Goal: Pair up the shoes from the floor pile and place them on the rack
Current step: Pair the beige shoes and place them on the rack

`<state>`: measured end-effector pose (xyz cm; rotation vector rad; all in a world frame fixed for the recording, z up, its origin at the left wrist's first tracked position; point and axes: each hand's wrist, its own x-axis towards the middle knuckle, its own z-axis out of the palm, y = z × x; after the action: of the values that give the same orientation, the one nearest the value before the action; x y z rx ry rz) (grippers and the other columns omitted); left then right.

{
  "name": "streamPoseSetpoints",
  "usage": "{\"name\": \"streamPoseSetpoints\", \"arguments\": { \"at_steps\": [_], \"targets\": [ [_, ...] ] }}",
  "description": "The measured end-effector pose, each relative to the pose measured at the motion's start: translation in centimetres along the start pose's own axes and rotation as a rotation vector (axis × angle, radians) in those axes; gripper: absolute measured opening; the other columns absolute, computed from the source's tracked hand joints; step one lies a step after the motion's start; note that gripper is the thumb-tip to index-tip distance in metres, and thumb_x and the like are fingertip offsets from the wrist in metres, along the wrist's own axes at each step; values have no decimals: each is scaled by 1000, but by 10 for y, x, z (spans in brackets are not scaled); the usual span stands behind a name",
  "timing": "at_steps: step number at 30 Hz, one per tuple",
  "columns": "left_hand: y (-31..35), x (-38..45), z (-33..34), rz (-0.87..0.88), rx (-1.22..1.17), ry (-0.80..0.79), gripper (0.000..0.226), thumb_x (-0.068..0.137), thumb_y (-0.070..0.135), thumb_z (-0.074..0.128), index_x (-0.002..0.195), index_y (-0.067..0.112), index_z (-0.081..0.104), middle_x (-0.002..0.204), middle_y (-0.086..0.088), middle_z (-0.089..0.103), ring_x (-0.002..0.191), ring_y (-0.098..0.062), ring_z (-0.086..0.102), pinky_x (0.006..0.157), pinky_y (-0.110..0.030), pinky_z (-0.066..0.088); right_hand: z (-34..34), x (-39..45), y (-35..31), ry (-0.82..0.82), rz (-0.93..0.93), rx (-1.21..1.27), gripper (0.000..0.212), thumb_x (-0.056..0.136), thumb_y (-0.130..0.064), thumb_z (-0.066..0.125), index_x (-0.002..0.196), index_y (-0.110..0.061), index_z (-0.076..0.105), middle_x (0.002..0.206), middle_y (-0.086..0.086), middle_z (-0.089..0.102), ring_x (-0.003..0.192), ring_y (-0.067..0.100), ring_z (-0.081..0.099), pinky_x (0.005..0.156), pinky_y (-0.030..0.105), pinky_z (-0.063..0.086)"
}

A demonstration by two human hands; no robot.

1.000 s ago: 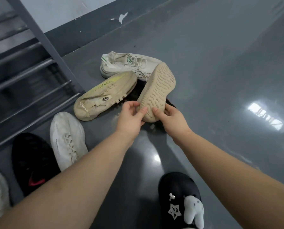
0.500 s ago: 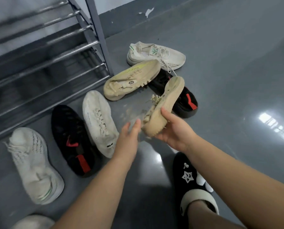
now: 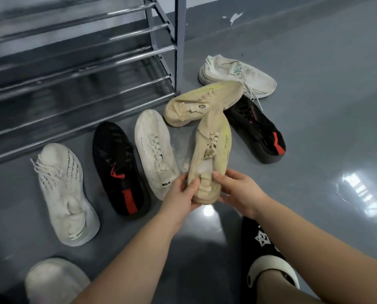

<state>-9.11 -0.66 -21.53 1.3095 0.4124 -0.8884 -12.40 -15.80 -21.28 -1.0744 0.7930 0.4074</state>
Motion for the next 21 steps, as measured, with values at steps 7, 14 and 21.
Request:
{"name": "streamPoseSetpoints", "arguments": {
  "at_steps": [7,14,21],
  "targets": [
    [-31,4,-13,-153,188,-8,37,92,20,58,128,16,51,118,-1,63,109,-18,62,97,-39,50,-7,4,29,107,151,-173,29,89,-16,63,118,-8,61,108,11,71,98,29,68,85,42,57],
    [-45,12,-9,-23,594,38,56,78,53,54,121,20,64,119,-6,62,108,-17,61,101,-36,47,-14,6,32,183,109,-393,31,88,-27,64,116,-14,62,100,5,70,99,33,67,93,48,52],
    [10,24,9,185,949,70,59,93,38,50,145,15,34,149,-5,32,139,-20,28,116,-32,20,-13,24,2,281,-64,-747,70,88,-41,61,147,-18,33,145,4,44,127,21,49,103,32,41]
  ]
}}
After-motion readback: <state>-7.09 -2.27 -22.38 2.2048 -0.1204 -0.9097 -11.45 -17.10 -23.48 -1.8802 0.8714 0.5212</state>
